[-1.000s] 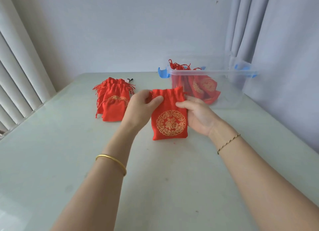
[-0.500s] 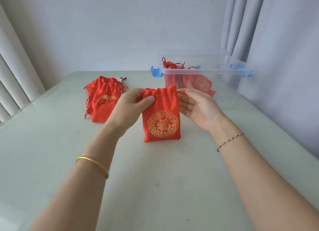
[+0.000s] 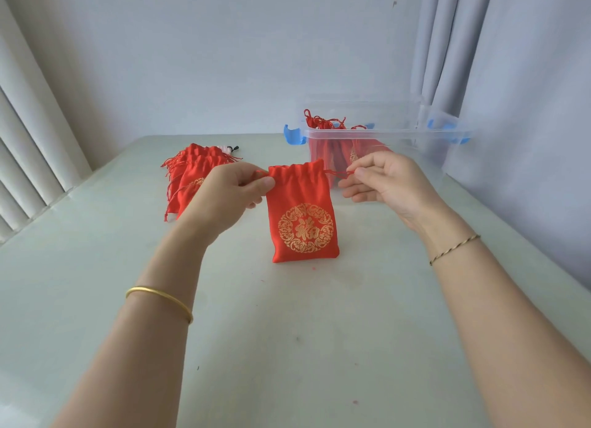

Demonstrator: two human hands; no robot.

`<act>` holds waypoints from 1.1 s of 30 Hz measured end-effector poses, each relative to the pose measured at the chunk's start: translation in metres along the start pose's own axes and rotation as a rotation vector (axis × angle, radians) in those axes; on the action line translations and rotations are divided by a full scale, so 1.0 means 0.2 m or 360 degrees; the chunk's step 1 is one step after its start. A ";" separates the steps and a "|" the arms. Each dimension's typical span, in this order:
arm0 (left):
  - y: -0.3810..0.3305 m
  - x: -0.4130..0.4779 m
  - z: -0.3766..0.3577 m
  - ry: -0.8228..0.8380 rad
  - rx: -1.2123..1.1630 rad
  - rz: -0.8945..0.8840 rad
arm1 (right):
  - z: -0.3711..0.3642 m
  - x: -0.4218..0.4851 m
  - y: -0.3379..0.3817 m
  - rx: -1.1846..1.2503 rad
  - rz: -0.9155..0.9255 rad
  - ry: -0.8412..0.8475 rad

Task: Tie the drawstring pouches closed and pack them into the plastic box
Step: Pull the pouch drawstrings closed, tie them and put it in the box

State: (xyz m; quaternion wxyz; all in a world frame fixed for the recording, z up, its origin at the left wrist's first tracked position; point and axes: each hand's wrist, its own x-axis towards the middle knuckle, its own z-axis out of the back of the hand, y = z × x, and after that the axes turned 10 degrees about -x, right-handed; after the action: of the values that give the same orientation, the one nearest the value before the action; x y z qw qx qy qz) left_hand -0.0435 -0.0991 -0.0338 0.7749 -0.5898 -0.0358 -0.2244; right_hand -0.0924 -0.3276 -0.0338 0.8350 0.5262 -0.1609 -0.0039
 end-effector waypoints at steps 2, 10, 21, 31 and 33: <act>0.00 0.00 0.00 -0.0013 -0.0040 0.0017 | -0.01 -0.01 0.02 -0.0032 0.0034 0.0004; 0.03 0.01 0.04 -0.0043 -0.0130 0.0034 | -0.02 0.00 0.03 -0.0112 -0.0094 -0.0224; 0.05 -0.02 0.10 0.0296 -0.0231 0.0201 | 0.01 0.02 0.01 0.0134 -0.0418 -0.0464; 0.06 -0.05 0.16 0.0708 -0.0431 0.0388 | 0.01 0.02 0.01 0.0184 -0.0554 -0.0478; 0.06 -0.05 0.16 0.0771 -0.0461 0.0391 | 0.01 0.02 0.00 0.0190 -0.0570 -0.0483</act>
State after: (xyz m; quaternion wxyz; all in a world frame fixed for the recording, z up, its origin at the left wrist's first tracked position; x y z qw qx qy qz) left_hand -0.0410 -0.0632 -0.0385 0.6901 -0.6234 0.2538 -0.2658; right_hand -0.0891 -0.3294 -0.0320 0.7547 0.5881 -0.1886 -0.2214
